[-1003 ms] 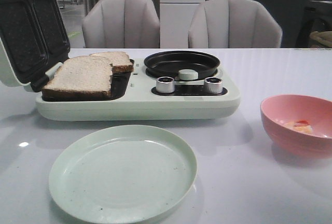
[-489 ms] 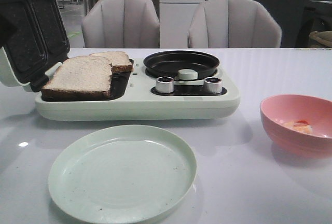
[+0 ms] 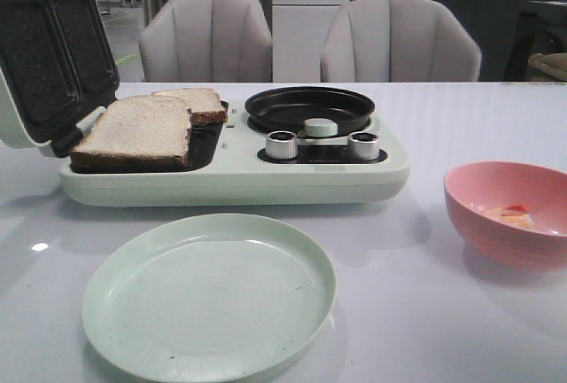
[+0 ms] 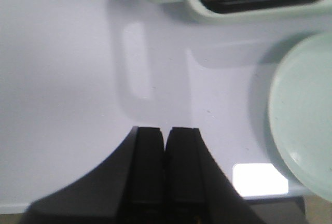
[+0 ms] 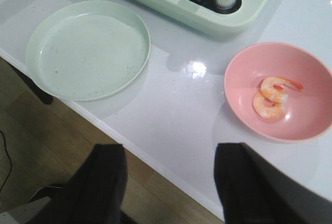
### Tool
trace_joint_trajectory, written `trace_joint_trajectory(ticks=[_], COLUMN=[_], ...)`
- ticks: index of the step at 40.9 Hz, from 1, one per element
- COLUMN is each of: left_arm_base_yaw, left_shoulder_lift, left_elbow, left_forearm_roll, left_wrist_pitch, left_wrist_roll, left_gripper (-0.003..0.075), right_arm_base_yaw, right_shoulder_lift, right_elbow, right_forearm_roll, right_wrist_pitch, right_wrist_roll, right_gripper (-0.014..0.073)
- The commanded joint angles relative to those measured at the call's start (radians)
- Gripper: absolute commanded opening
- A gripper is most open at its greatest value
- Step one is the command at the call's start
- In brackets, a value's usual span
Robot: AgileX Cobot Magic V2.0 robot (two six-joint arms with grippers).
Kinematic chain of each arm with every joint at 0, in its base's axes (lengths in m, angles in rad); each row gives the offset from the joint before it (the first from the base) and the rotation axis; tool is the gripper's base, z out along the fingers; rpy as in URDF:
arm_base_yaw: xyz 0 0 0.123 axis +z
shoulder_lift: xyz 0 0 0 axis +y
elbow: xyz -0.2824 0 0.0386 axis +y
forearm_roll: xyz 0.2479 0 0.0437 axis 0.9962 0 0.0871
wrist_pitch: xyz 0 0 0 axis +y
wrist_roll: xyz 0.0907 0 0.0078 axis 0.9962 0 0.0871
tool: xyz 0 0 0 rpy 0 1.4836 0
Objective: Make breakfast with bread and shrimp
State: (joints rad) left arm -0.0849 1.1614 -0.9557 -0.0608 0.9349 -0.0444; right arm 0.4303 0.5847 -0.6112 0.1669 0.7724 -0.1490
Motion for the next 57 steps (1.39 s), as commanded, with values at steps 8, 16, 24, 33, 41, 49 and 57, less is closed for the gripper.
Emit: trace_joint_trajectory(ticks=[8,16,24,33,41,49,57], left_arm_base_yaw=[0.384,0.431,0.431,0.409,0.329,0.255,0.170], left_shoulder_lift=[0.128,0.294,0.434,0.528,0.535,0.508,0.421], left_elbow=[-0.132,-0.265,-0.395,-0.514,-0.550,-0.560,-0.527], left_forearm_roll=[-0.421,-0.605,-0.697,-0.843,-0.849,-0.849,-0.846], left_wrist_pitch=[-0.098,-0.117,-0.175,-0.142,-0.125,-0.100,-0.093], left_wrist_roll=[0.293,0.395,0.395,0.428,0.454,0.511,0.571], left_gripper=[0.0102,0.0102,0.0102,0.0102,0.0102,0.0102,0.0102], right_arm_base_yaw=[-0.006,-0.006,-0.006,-0.006,-0.006,-0.006,-0.006], right_shoulder_lift=[0.000,0.000,0.000,0.000,0.000,0.000,0.000], right_elbow=[-0.023,-0.023,-0.023,-0.023,-0.023,-0.023,-0.023], right_forearm_roll=[0.002,0.002,0.002,0.002,0.002,0.002,0.002], right_wrist_pitch=[-0.065,-0.065,-0.065,-0.065,-0.065,-0.065,-0.065], right_wrist_roll=[0.002,0.002,0.002,0.002,0.002,0.002,0.002], right_gripper=[0.0487,0.0487,0.0487,0.0487,0.0487,0.0487,0.0487])
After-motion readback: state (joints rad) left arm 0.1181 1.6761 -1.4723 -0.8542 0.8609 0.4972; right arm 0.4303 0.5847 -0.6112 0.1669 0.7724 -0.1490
